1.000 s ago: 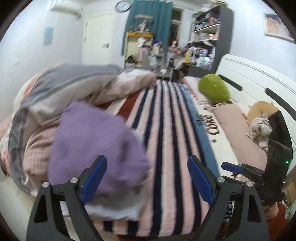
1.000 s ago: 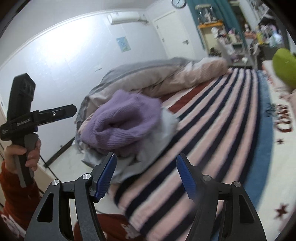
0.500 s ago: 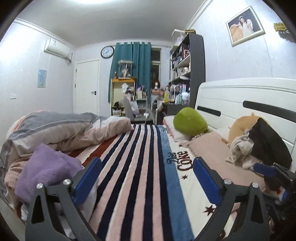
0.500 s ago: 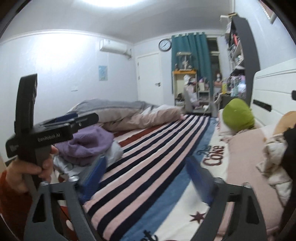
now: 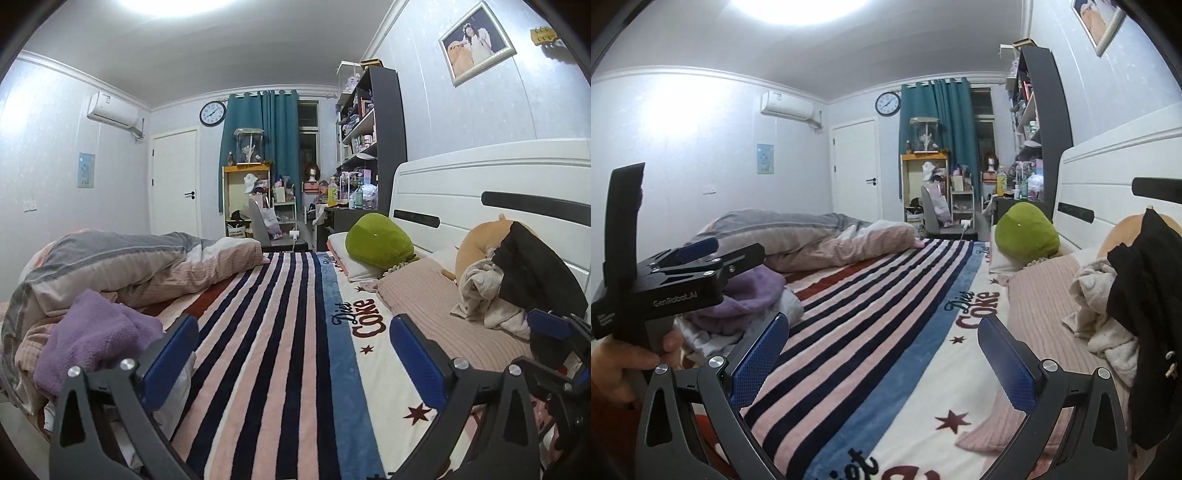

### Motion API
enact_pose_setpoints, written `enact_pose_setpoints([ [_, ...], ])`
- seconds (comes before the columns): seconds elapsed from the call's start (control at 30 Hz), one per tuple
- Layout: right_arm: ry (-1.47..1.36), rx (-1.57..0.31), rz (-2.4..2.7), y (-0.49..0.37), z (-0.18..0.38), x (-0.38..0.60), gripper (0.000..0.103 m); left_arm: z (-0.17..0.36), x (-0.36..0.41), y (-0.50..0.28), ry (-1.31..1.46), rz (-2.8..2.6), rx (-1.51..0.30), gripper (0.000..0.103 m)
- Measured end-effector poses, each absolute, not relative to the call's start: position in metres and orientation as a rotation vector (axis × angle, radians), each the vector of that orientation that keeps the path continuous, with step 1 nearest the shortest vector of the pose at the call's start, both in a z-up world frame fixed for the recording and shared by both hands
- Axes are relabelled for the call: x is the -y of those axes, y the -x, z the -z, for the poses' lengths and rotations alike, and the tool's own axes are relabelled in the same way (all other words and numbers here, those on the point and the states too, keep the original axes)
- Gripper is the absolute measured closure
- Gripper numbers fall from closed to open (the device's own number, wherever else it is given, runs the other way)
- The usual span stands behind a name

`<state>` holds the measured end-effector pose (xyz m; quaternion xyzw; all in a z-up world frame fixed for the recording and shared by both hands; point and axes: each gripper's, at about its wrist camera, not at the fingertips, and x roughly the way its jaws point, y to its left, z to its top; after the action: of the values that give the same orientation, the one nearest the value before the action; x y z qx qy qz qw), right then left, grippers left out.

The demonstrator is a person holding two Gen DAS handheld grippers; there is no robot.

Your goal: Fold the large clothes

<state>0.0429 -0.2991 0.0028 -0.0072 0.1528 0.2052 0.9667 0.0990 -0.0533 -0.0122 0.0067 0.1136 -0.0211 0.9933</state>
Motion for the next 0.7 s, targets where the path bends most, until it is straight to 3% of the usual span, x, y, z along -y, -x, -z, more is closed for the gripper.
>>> enact_pose_setpoints([
  [0.7, -0.021, -0.300, -0.409, -0.028, -0.001, 0.288, 0.000, 0.012, 0.036, -0.082, 0.007, 0.049, -0.222, 0.001],
])
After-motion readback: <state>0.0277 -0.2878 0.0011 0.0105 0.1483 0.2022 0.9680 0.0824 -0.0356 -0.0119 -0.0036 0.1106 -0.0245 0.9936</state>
